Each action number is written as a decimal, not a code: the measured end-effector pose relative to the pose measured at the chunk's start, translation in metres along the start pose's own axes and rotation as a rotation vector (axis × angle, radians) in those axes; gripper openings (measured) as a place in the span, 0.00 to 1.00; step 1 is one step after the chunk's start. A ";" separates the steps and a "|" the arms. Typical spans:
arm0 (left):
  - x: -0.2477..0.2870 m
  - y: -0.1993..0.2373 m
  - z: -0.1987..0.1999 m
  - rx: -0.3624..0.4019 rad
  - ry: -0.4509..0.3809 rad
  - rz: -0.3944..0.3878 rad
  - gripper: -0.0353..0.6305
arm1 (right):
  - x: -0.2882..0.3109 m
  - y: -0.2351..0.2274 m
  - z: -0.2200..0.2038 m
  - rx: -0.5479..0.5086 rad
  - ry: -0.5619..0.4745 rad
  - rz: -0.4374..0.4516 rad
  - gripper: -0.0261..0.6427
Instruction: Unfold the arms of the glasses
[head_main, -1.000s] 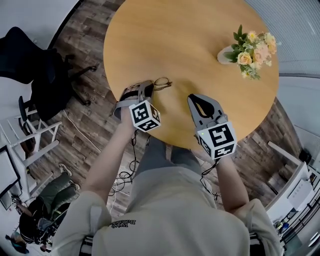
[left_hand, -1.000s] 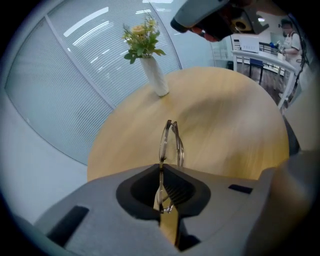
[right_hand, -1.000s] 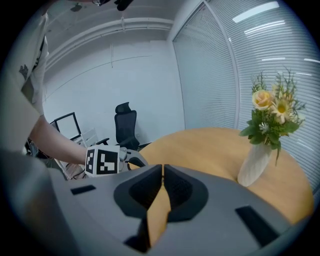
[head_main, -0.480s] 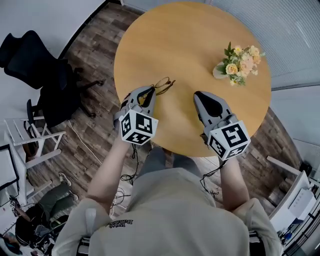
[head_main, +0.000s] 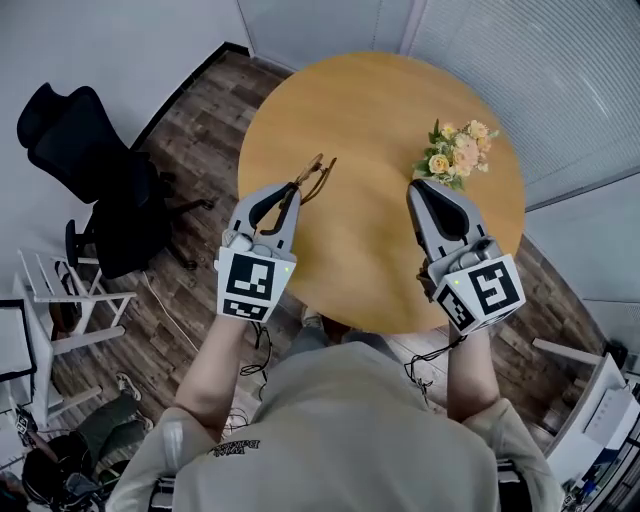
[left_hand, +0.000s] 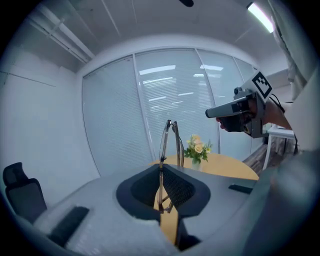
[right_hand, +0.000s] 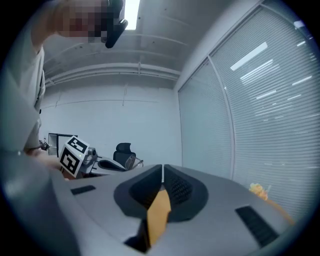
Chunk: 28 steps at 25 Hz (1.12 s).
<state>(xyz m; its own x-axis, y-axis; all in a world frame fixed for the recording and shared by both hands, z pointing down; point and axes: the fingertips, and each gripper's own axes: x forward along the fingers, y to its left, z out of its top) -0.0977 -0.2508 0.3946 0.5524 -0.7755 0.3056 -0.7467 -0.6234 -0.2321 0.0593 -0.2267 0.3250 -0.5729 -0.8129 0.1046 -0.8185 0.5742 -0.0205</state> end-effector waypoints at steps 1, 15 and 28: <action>-0.005 0.001 0.009 -0.013 -0.025 0.005 0.11 | -0.004 0.000 0.009 -0.012 -0.016 -0.003 0.09; -0.078 -0.013 0.092 -0.223 -0.293 -0.007 0.11 | -0.047 0.019 0.062 -0.072 -0.126 0.014 0.09; -0.091 -0.023 0.088 -0.246 -0.271 -0.013 0.11 | -0.057 0.031 0.053 -0.111 -0.096 0.025 0.09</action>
<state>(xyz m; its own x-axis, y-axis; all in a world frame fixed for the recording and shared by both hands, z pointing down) -0.0981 -0.1750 0.2906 0.6159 -0.7866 0.0435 -0.7876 -0.6162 0.0094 0.0644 -0.1682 0.2657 -0.5986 -0.8010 0.0096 -0.7974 0.5969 0.0888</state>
